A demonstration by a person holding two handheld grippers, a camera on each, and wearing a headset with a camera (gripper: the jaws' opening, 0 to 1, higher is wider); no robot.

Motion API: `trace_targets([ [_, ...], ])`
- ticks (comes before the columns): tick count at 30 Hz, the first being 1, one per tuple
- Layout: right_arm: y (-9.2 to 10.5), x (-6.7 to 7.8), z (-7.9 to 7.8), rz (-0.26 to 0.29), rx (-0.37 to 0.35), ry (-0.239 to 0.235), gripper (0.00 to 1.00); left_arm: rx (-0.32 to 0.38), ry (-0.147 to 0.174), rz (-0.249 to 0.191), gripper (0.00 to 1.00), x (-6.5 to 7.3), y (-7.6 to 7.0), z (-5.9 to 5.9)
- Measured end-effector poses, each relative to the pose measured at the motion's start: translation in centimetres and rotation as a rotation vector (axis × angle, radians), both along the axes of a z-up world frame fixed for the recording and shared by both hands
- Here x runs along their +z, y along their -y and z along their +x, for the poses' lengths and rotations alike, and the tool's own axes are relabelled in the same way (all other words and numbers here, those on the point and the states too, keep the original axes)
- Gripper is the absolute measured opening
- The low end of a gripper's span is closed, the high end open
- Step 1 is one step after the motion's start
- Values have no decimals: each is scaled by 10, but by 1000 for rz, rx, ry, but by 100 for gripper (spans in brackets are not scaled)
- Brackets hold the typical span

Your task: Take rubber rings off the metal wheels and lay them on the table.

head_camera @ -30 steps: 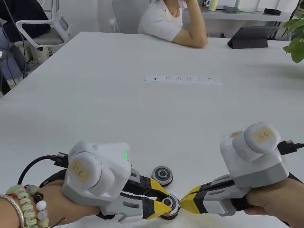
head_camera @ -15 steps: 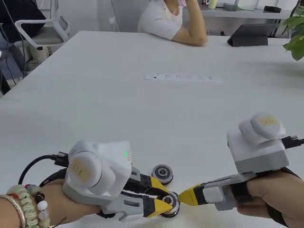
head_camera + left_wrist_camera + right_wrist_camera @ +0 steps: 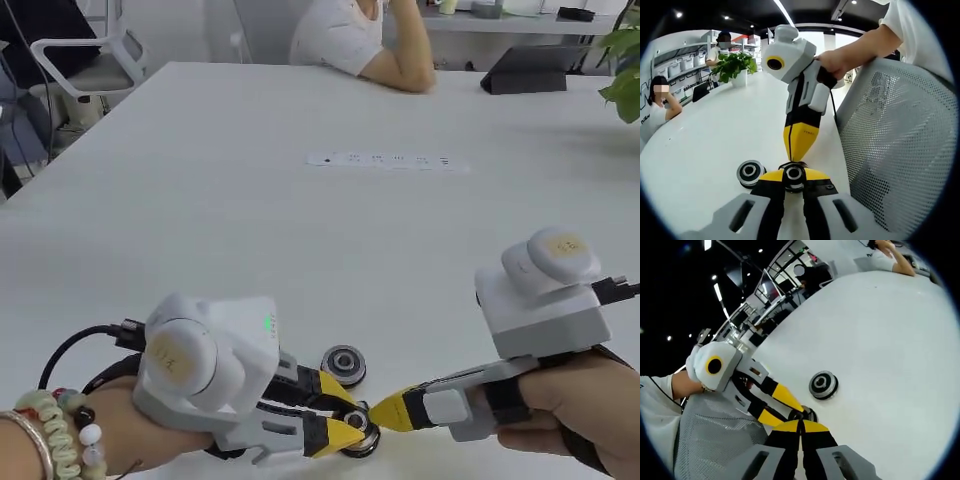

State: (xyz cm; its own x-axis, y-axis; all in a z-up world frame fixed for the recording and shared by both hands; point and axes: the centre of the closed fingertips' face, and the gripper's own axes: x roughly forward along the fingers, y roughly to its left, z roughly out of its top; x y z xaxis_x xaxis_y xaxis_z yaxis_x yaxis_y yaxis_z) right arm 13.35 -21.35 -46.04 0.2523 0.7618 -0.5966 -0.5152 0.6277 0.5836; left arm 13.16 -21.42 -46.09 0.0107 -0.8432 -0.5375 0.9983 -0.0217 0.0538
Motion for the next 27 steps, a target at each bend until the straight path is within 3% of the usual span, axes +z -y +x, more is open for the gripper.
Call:
trace_targets([
  [8, -3, 3, 0, 17, 9, 5, 0, 4, -14, 1, 7, 0, 0, 1],
  [20, -3, 7, 0, 52, 2, -11, 0, 0, -4, 7, 8, 0, 0, 0],
  [27, -2, 12, 4, 155, -77, -100, 0, 0, -2, 6, 8, 0, 0, 0],
])
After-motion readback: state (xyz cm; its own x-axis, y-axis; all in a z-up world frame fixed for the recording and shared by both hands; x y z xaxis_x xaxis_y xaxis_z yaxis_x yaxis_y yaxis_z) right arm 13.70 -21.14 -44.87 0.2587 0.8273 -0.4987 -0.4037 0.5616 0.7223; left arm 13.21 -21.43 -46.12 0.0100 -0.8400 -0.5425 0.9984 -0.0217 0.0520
